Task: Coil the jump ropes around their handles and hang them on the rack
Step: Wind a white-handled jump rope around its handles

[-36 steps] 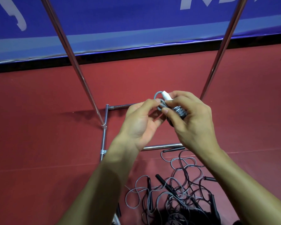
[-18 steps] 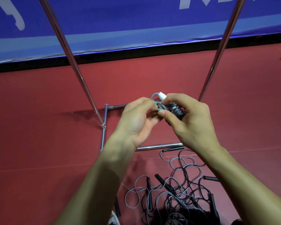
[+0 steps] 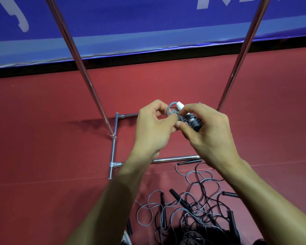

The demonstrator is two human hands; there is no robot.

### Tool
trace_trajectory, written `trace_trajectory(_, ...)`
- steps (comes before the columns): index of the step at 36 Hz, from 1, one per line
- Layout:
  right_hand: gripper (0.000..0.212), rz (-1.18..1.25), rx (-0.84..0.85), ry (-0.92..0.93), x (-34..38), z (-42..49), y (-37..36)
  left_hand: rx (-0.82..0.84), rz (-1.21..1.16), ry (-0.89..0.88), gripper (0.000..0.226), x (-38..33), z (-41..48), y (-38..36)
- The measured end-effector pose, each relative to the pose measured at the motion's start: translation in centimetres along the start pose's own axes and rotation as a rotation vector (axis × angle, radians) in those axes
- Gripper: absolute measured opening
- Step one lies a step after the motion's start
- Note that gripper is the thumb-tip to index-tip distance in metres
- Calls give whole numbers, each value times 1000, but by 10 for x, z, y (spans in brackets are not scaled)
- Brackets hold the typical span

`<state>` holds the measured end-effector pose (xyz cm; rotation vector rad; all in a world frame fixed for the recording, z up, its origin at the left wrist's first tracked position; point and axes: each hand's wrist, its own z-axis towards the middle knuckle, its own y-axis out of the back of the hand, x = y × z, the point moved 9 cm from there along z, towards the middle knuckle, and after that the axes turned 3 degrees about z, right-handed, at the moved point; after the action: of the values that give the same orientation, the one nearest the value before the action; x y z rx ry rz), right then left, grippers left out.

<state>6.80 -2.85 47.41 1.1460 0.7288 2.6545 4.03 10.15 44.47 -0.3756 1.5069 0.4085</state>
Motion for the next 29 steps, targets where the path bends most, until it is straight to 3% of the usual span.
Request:
trace_trajectory(10,11,-1,-47,90,4,1,8,69,-180,84,19,1,-3,-10)
trace_trajectory(21,8,-25,-69,160,10,0,7,36,-63,-11,20,-12,-7,-4)
trace_trajectory(24,8,38,-111,107,4,4,15,113,-193,66,17,-8,-7,-11)
trace_trajectory(29,9,75,-97,84,1,6,17,181,-495,339,16,13,-3,-16)
